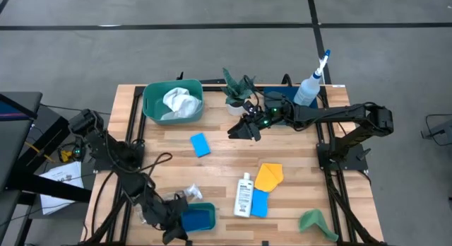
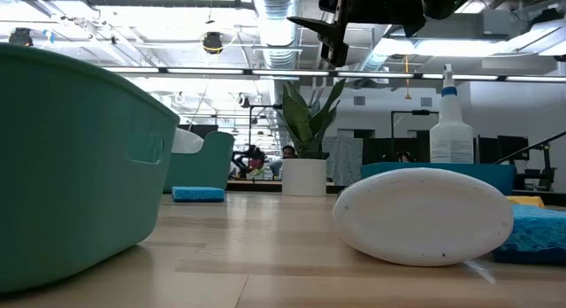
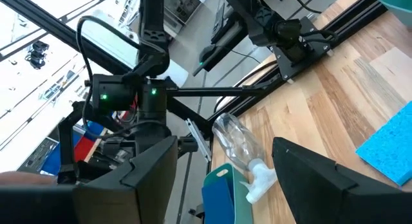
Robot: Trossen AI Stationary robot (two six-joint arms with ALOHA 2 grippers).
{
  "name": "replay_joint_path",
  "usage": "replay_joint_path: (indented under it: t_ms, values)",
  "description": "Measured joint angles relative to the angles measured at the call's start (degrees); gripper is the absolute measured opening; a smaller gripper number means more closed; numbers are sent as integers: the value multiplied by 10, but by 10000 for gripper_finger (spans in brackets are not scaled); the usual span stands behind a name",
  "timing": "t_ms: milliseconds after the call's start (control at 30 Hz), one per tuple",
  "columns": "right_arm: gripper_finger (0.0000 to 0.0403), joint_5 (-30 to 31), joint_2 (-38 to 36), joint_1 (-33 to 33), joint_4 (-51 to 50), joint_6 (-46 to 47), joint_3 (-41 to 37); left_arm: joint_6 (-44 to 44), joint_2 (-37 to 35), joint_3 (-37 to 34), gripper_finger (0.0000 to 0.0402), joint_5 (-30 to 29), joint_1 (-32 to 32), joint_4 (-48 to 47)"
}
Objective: Pick & Place Kitchen Items
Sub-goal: Put the blue sponge into the bottom green bin
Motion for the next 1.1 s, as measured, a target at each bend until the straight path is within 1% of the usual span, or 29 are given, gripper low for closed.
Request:
replay_joint_path:
  t_ms: [167,233,333,367,533,633,800,967,1100]
  values:
    - [244,0,0,0,-2,0,0,38,30,0,2,14,0,-6]
    - [244,0,0,0,-2,-3,0,63,47,0,1,39,1,-6]
    - [244,0,0,-4,-5,-4,0,104,75,0,1,92,7,-7]
    - [244,0,0,-6,-6,-5,0,114,83,0,1,100,8,-14]
    - [244,0,0,-19,-7,-4,0,157,105,0,0,91,9,-67]
    - [244,-1,0,-25,-18,-5,0,189,106,2,0,77,13,-66]
    - [244,-2,0,-31,-29,-6,0,247,106,31,0,48,14,-114]
    - [244,-2,0,-35,-31,-13,0,280,113,48,0,46,14,-114]
    - [244,-3,0,-39,-32,-17,0,298,147,67,0,48,14,-105]
